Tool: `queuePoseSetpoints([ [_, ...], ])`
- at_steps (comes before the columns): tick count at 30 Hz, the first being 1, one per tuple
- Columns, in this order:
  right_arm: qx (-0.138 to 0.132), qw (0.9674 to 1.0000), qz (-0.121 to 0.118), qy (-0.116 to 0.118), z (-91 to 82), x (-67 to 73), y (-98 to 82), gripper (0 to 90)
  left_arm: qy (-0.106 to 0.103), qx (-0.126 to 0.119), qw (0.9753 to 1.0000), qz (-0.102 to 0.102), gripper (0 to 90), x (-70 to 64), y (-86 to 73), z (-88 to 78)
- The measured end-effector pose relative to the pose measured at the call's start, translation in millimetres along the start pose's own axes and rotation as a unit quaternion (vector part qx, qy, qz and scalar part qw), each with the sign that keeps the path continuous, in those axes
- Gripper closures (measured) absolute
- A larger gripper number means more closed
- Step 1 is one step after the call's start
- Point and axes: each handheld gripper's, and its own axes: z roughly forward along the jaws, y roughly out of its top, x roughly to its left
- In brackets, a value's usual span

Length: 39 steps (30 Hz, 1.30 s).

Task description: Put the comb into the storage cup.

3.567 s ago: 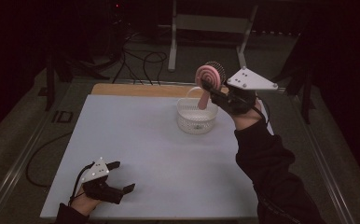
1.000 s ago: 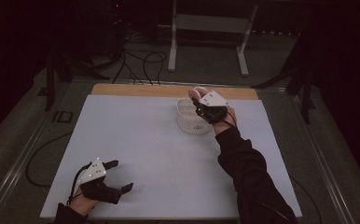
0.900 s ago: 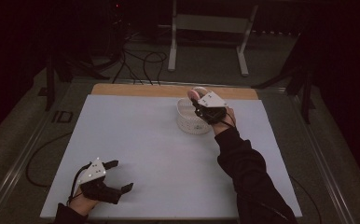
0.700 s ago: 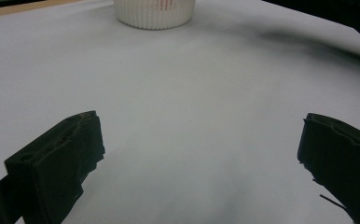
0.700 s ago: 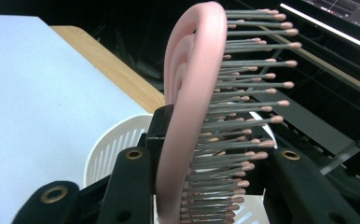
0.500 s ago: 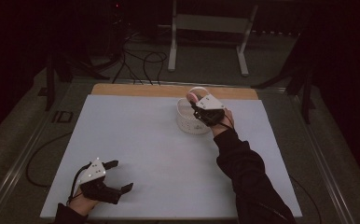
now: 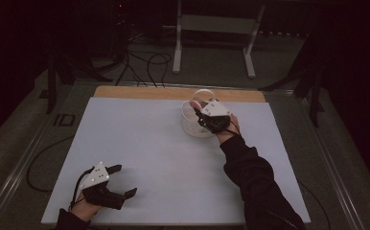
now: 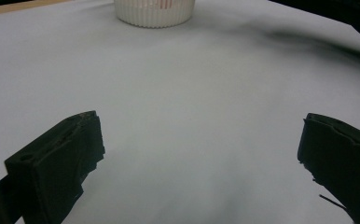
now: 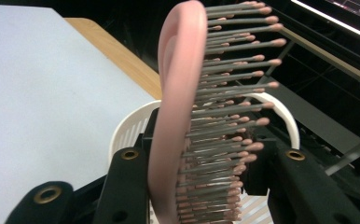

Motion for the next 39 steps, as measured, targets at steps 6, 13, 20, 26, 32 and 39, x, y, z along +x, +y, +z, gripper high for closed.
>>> queuePoseSetpoints([
  [6, -0.002, 0.9999, -0.006, 0.016, -2.4, 4.1, -1.9, 58.6, 0.0, 0.0, 1.0, 0.0, 0.1, 0.1, -0.1, 0.1],
  [13, 0.001, 0.9991, 0.003, 0.043, -1.6, 5.1, -4.5, 52.6, -0.001, 0.0, 1.0, 0.0, 0.1, 0.1, -0.1, -0.2],
  [20, -0.001, 0.9986, -0.008, 0.053, -1.7, 10.3, -6.8, 52.6, -0.002, 0.0, 1.0, 0.001, 0.1, 0.2, 0.0, -0.4],
  [26, -0.004, 0.9977, -0.018, 0.065, -2.2, 13.4, -8.4, 47.7, -0.002, 0.0, 1.0, 0.001, 0.1, 0.0, -0.2, -0.4],
  [32, -0.012, 0.9968, -0.016, 0.077, -4.1, 14.3, -9.7, 36.7, -0.002, 0.001, 1.0, 0.0, 0.1, -0.1, -0.4, -0.1],
  [39, -0.01, 0.9953, -0.026, 0.092, -5.2, 17.5, -8.2, 15.6, -0.002, 0.001, 1.0, 0.001, 0.1, -0.1, -0.5, 0.2],
])
